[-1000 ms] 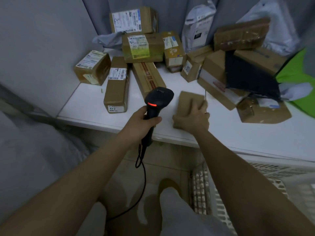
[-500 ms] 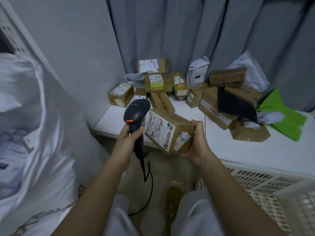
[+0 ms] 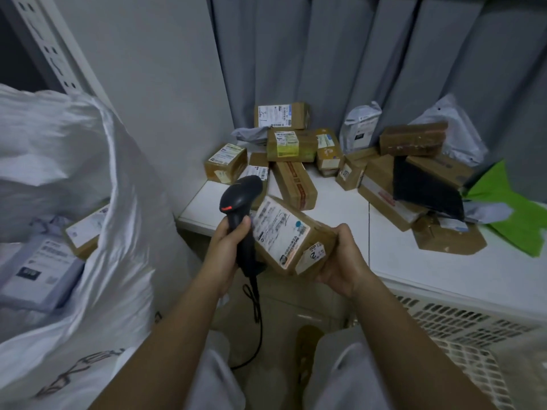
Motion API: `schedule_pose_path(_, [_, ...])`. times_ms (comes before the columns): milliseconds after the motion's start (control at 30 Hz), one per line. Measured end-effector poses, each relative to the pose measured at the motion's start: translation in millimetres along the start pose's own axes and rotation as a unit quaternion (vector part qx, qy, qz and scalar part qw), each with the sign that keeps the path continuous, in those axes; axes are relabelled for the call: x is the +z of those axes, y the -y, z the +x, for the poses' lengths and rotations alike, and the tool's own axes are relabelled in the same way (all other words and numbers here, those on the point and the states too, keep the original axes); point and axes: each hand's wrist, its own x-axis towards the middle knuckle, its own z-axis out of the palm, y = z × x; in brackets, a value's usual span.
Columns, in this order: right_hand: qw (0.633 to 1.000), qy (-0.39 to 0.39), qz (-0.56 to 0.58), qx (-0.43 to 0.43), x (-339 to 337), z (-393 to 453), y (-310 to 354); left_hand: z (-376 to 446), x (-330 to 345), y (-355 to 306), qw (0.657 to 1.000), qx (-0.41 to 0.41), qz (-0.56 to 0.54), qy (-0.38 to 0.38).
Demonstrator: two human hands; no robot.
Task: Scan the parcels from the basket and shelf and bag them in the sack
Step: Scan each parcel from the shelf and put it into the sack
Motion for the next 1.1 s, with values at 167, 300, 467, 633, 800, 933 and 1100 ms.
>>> schedule_pose_path(167, [0.994, -0.019, 0.063, -0.083, 11, 7, 0, 2, 9, 0, 0.998, -0.023, -0.048, 0.028])
schedule_pose_path(300, [0.985, -0.056, -0.09, -0.133, 9, 10, 3, 4, 10, -1, 0.999, -0.012, -0.015, 0.033])
schedule_pose_path(467, [0.959, -0.033, -0.226, -0.169, 3, 16, -3, 5, 7, -2, 0.999, 0.005, 0.027, 0.036])
schedule_pose_path(633, [0.953, 0.001, -0.271, -0.131, -3, 17, -5, 7, 4, 2, 0.997, 0.02, 0.062, 0.039])
schedule_pose_path(800, [0.94, -0.077, -0.298, -0.146, -6, 22, -8, 9, 2, 3, 0.994, 0.043, 0.102, 0.015])
schedule_pose_path(933, [0.949, -0.119, -0.243, -0.159, -9, 30, -9, 6, 4, 6, 0.989, 0.05, 0.136, 0.018])
schedule_pose_path(1100, [0.959, -0.128, -0.211, -0.143, -13, 39, -8, -1, 7, 8, 0.978, 0.044, 0.191, 0.071])
